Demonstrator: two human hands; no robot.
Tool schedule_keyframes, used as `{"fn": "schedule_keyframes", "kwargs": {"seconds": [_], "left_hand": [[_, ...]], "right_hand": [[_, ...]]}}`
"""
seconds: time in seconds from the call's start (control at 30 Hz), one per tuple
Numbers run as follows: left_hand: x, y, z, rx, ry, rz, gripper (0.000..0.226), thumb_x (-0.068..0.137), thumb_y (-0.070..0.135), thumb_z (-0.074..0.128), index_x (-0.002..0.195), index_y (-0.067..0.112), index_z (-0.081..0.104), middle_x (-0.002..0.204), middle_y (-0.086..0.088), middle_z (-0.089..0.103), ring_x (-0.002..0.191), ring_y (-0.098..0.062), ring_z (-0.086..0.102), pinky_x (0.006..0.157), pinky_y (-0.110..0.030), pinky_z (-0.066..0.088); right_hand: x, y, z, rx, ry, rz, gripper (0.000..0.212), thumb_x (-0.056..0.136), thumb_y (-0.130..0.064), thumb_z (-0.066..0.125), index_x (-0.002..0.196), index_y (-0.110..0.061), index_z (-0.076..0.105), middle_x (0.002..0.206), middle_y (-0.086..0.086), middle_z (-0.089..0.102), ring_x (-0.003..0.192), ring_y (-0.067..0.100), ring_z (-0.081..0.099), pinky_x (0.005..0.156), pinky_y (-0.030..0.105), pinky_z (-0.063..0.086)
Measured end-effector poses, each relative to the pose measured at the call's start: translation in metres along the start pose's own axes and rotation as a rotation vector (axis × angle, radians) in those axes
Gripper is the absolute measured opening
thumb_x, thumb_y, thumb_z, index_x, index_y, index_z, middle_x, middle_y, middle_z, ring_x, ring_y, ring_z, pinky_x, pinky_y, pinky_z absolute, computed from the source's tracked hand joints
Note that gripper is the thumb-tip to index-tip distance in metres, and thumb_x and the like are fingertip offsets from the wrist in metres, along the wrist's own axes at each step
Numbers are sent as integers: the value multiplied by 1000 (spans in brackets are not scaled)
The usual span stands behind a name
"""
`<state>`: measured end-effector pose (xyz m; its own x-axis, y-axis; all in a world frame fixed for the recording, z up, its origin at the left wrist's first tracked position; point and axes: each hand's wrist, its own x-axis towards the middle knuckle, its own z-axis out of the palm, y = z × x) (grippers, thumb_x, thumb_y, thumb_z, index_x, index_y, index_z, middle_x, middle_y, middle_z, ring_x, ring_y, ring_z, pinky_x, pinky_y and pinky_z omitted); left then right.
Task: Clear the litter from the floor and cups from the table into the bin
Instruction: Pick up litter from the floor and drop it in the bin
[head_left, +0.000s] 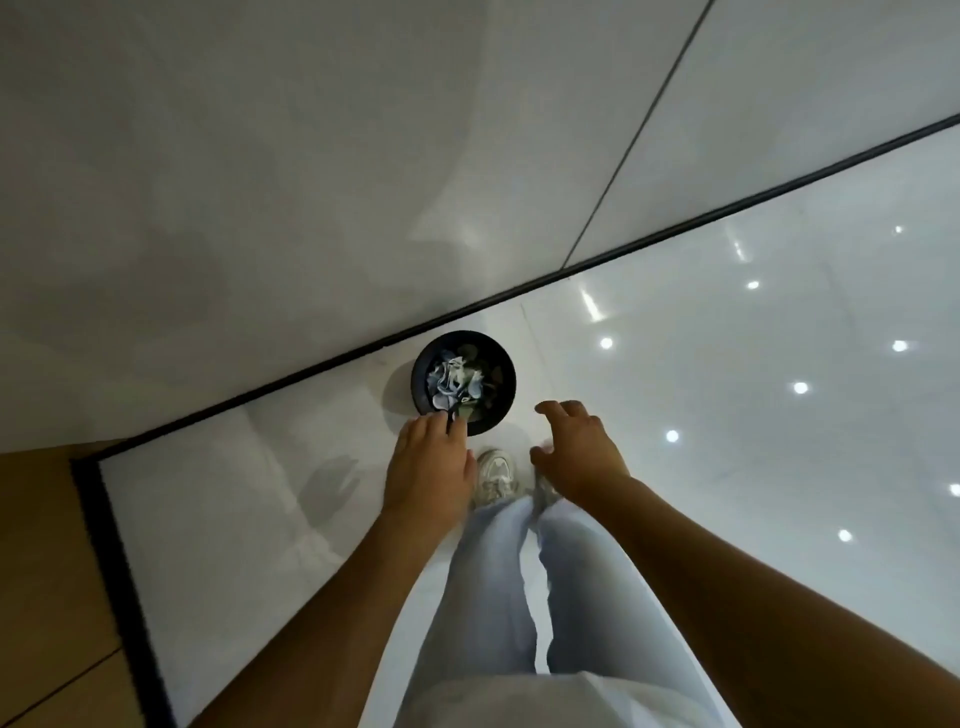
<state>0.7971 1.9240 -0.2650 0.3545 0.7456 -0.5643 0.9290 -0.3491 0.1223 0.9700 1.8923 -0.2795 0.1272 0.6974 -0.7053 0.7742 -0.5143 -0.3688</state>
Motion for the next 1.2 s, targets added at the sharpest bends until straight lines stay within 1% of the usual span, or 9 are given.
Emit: {"fn": "schedule_keyframes", "kwargs": {"seconds": [0.1, 0.2, 0.33, 0.43, 0.57, 0.67, 0.8, 1.0, 1.2], "left_hand": [[-3, 37, -34, 70, -17, 117, 43, 99, 33, 36, 138, 15, 41, 139, -5, 44, 130, -22, 36, 112, -34, 25], [-5, 83, -60, 188, -29, 247, 39, 99, 33, 36, 131, 14, 46, 133, -6, 48, 126, -22, 41, 111, -35, 25], [-15, 169, -82, 323, -40, 451, 35, 98, 32, 36, 125, 14, 50, 126, -6, 52, 120, -23, 44, 110, -34, 24], [-33, 238, -83, 383, -44, 596, 38, 99, 32, 34, 129, 14, 48, 127, -6, 51, 121, -23, 43, 111, -32, 24], [-70, 346, -71, 418, -53, 761, 41, 100, 31, 34, 136, 14, 45, 133, -6, 49, 124, -21, 42, 114, -30, 21], [-105, 434, -52, 429, -34, 885, 41, 100, 33, 35, 134, 14, 47, 132, -5, 51, 122, -21, 44, 111, -28, 26], [-152, 539, -17, 424, -40, 1007, 40, 99, 34, 36, 131, 14, 50, 129, -5, 53, 121, -21, 45, 108, -28, 29], [-213, 651, 33, 509, -104, 1184, 39, 98, 34, 39, 129, 14, 51, 128, -4, 54, 120, -21, 46, 105, -27, 30], [-241, 755, 62, 609, -102, 1366, 40, 97, 33, 40, 131, 13, 50, 127, -4, 55, 118, -21, 46, 104, -26, 29]], "right_hand": [[-44, 29, -25, 34, 56, 76, 57, 92, -27, 58, 144, -23, 35, 147, 7, 37, 128, 29, 42, 97, 40, 46], [-89, 60, -47, 87, 141, 152, 54, 92, -25, 54, 143, -22, 35, 145, 6, 38, 124, 28, 42, 93, 37, 46], [-153, 113, -71, 208, 284, 268, 54, 93, -25, 52, 143, -22, 35, 145, 5, 37, 123, 27, 42, 92, 37, 47], [-202, 160, -79, 302, 374, 357, 54, 93, -25, 52, 144, -22, 34, 147, 4, 36, 125, 26, 41, 93, 36, 46], [-274, 242, -82, 436, 475, 498, 55, 94, -27, 52, 145, -23, 33, 147, 4, 36, 125, 26, 41, 93, 34, 47], [-333, 309, -78, 530, 557, 600, 55, 94, -28, 53, 145, -22, 33, 146, 5, 37, 125, 26, 42, 95, 35, 46], [-404, 388, -63, 649, 645, 732, 55, 94, -28, 54, 145, -22, 34, 146, 5, 37, 125, 26, 43, 96, 34, 45], [-484, 475, -33, 820, 720, 923, 55, 94, -27, 55, 144, -21, 34, 144, 7, 38, 123, 26, 43, 95, 35, 46], [-525, 552, -24, 972, 798, 1049, 54, 93, -27, 56, 143, -22, 35, 142, 6, 38, 122, 25, 43, 92, 35, 48]]}}
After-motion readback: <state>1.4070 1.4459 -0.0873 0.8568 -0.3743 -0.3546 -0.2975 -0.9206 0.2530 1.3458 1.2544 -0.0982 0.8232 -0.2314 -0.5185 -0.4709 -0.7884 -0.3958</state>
